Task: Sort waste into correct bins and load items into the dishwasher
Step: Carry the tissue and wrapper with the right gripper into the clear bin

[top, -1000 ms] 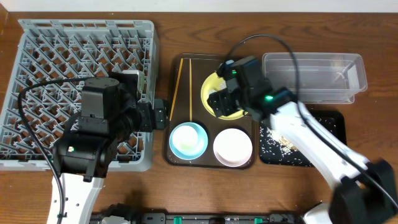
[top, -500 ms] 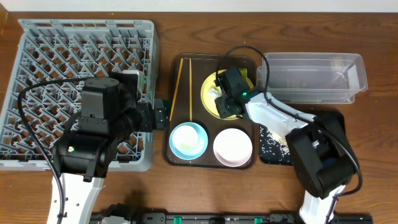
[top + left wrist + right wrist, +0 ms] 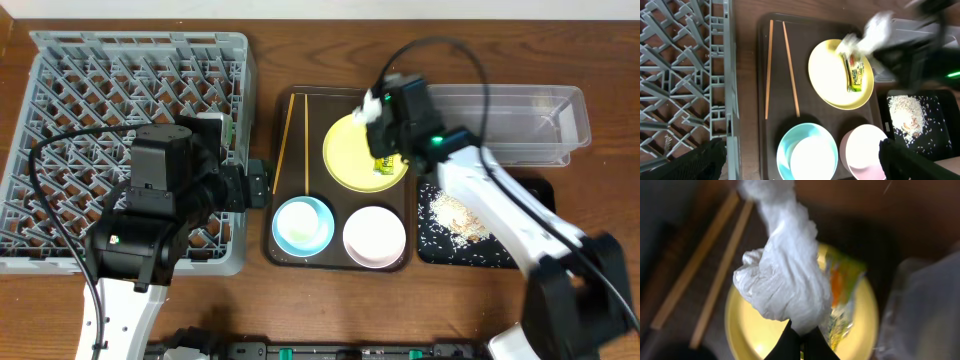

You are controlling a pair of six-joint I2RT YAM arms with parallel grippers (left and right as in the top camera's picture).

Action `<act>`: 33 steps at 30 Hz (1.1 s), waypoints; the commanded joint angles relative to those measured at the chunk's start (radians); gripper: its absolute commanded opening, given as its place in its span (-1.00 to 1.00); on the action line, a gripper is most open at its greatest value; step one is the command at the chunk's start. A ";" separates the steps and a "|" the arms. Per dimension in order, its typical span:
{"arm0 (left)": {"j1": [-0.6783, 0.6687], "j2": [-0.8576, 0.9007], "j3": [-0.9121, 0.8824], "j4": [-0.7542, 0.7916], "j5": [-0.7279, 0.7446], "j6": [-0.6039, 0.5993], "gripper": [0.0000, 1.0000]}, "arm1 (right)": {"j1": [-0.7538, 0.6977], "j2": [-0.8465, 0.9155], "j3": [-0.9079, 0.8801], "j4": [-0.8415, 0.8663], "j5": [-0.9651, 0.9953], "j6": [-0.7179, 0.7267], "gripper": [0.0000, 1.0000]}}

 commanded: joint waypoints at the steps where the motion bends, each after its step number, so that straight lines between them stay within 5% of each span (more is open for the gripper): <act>1: -0.002 0.005 0.020 -0.003 0.013 -0.001 0.96 | -0.022 -0.066 0.015 -0.032 0.013 0.001 -0.98; 15: -0.002 0.005 0.020 -0.003 0.013 -0.001 0.96 | -0.341 -0.099 0.014 -0.198 0.087 0.045 -0.95; 16: -0.002 0.005 0.020 -0.003 0.013 -0.001 0.96 | -0.356 -0.087 0.014 -0.207 0.074 0.045 -0.71; 17: -0.002 0.005 0.020 -0.003 0.013 -0.001 0.96 | -0.362 -0.082 0.014 -0.212 0.050 0.044 -0.11; 18: -0.002 0.005 0.020 -0.003 0.013 -0.001 0.96 | -0.364 -0.082 0.014 -0.214 0.017 0.039 0.07; 24: -0.002 0.005 0.020 -0.003 0.013 -0.001 0.96 | -0.317 -0.129 0.016 -0.175 -0.229 -0.009 0.16; 33: -0.002 0.005 0.020 -0.003 0.013 -0.001 0.96 | -0.052 -0.095 0.013 -0.190 -0.030 -0.019 0.15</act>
